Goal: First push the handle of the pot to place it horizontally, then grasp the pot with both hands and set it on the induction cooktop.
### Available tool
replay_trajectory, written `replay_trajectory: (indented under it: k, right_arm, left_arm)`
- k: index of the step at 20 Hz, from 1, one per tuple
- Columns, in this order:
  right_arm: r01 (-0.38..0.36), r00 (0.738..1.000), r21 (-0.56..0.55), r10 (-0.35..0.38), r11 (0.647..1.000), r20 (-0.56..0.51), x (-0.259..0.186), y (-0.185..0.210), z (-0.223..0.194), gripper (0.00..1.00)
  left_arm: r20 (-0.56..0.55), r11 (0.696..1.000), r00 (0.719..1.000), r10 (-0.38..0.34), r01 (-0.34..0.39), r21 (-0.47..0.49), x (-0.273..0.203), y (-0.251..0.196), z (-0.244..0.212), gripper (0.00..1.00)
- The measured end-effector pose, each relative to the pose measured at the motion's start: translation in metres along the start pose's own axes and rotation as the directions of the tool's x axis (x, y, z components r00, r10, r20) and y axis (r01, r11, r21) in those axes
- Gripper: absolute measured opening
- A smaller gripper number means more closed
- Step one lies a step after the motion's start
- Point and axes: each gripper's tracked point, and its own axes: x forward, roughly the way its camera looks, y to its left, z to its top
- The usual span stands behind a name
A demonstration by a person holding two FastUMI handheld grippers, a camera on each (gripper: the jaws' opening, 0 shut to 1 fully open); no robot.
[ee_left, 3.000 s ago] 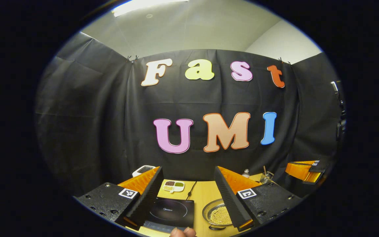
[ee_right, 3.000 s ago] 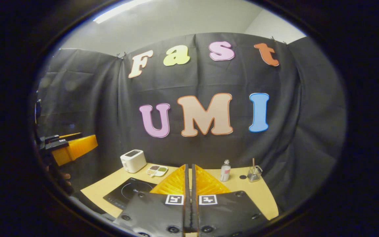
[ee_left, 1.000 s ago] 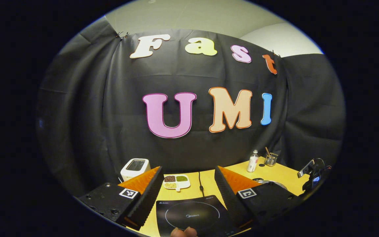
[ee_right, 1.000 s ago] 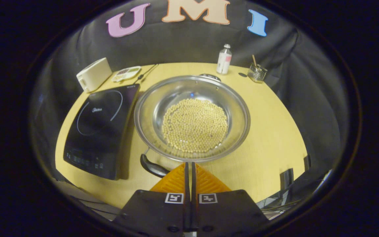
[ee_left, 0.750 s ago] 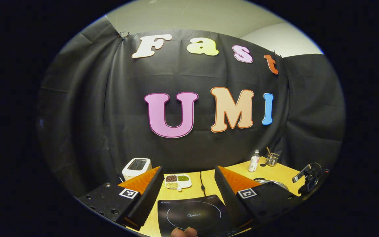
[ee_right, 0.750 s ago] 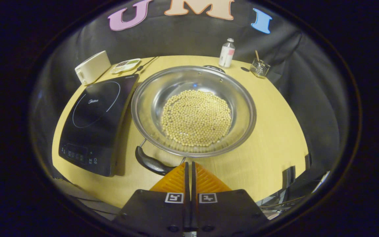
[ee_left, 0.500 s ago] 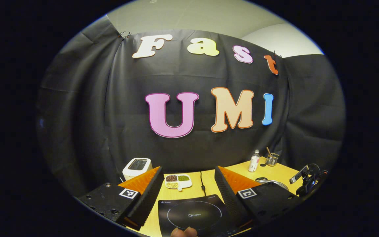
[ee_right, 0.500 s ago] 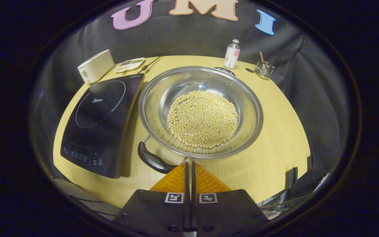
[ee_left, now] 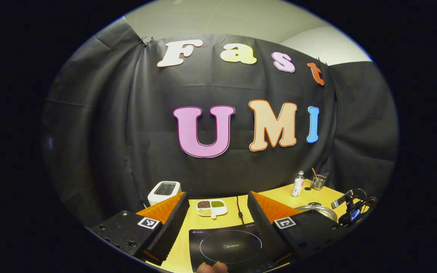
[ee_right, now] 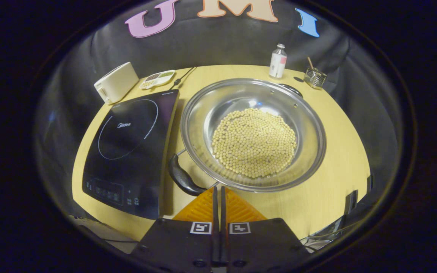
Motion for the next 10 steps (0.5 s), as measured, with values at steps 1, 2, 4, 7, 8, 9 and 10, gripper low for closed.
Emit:
replay_trajectory:
  k: [1, 2, 4, 7, 8, 9, 10]
  right_arm:
    - [-0.009, 1.0, 0.012, 0.009, 1.0, 0.001, 0.002, 0.005, 0.003, 0.03]
    - [-0.017, 1.0, 0.024, 0.017, 1.0, 0.002, 0.004, 0.009, 0.005, 0.03]
    - [-0.033, 0.999, 0.039, 0.033, 0.999, 0.004, 0.008, 0.018, 0.011, 0.03]
    - [-0.054, 0.999, 0.043, 0.054, 0.998, 0.004, 0.015, 0.031, 0.017, 0.03]
    - [-0.059, 0.998, 0.045, 0.059, 0.997, 0.005, 0.017, 0.035, 0.021, 0.03]
    - [-0.065, 0.998, 0.048, 0.065, 0.997, 0.006, 0.019, 0.038, 0.023, 0.03]
    - [-0.07, 0.998, 0.055, 0.069, 0.996, 0.008, 0.02, 0.041, 0.026, 0.03]
  left_arm:
    - [-0.001, 1.0, 1.0, 0.004, -0.004, 0.001, -0.001, 0.002, 0.001, 0.94]
    - [-0.003, 1.0, 1.0, 0.006, -0.006, 0.0, -0.001, 0.003, -0.001, 0.94]
    - [-0.01, 1.0, 1.0, 0.01, -0.01, -0.005, -0.002, 0.004, -0.004, 0.94]
    - [-0.012, 1.0, 1.0, 0.012, -0.012, -0.01, -0.003, 0.006, -0.003, 0.94]
    - [-0.013, 1.0, 1.0, 0.011, -0.011, -0.009, -0.004, 0.005, -0.004, 0.94]
    - [-0.014, 1.0, 1.0, 0.011, -0.011, -0.009, -0.004, 0.005, -0.005, 0.94]
    - [-0.016, 1.0, 1.0, 0.012, -0.012, -0.01, -0.004, 0.005, -0.006, 0.94]
